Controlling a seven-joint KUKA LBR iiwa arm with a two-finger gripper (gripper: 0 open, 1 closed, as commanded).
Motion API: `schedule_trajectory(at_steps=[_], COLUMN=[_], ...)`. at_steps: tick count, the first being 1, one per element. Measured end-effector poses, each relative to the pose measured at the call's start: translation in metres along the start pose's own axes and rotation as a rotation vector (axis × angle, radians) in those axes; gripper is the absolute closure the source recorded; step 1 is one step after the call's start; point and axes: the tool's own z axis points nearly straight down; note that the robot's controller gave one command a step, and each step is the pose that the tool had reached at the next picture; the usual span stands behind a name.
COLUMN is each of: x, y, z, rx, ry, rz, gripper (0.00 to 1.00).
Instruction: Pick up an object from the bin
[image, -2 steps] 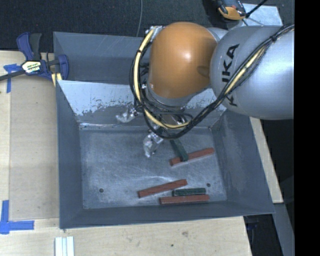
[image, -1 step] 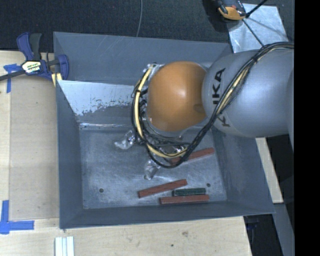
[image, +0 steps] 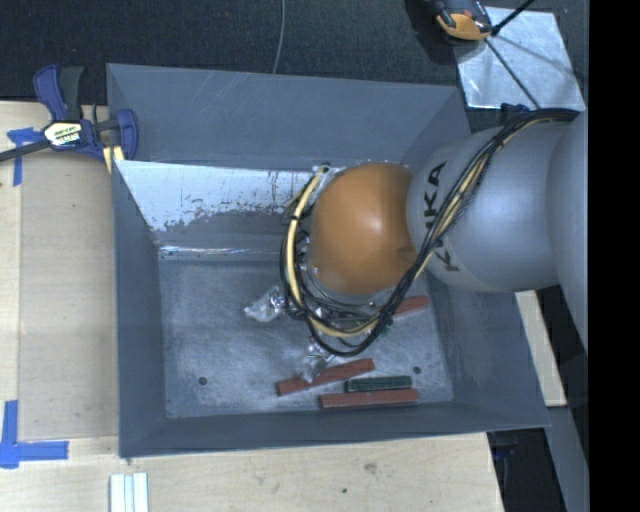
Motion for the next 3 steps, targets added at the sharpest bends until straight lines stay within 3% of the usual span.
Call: schedule_trajectory(at_steps=[1,2,3], x=[0.028,0.038,0.043], y=[-0.006,0.000,0.001], z=[0.017,0.018,0.036], rx=[0.000,0.000,0.007], ry=[0.000,0.003,-0.016], rz=[0.082,-0.113,-0.278], gripper=[0.00,0.00,1.00])
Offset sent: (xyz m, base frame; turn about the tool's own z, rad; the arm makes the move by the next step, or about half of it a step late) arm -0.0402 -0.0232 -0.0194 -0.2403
